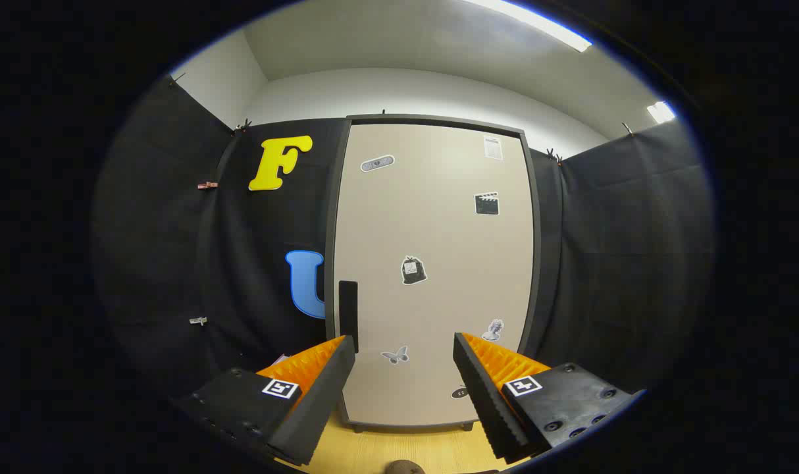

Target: Open the shoe cabinet door, grab the shoes and put them into the shoe cabinet, then close the shoe cabinet door.

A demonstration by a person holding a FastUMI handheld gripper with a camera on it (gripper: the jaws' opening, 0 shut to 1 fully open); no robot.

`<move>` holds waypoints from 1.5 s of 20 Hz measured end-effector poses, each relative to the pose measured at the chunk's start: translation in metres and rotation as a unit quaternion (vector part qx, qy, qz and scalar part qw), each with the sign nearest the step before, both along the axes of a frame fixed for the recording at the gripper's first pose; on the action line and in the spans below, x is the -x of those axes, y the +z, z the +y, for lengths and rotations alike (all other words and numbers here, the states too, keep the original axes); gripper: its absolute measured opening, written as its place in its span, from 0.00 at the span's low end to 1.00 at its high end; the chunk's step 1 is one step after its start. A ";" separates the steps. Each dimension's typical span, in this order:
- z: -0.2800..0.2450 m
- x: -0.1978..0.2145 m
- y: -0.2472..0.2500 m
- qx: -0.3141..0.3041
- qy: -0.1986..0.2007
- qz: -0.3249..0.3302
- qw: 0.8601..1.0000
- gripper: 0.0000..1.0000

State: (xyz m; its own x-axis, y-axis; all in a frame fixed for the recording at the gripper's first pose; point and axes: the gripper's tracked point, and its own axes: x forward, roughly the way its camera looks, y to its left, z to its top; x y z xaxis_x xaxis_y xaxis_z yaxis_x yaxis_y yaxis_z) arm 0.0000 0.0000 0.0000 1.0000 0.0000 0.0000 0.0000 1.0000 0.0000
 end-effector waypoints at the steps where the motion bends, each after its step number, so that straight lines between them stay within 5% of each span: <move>1: 0.000 -0.001 0.000 0.001 0.001 0.000 1.000 0.97; 21: 0.010 -0.016 -0.013 0.008 0.008 0.016 1.000 0.97; 30: 0.046 -0.072 -0.026 -0.014 0.027 0.023 0.999 0.98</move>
State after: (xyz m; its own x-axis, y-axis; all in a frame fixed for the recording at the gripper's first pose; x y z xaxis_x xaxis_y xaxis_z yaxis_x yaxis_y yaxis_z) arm 0.0721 0.0457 -0.0258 0.9975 0.0543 -0.0451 -0.0531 0.9982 0.0284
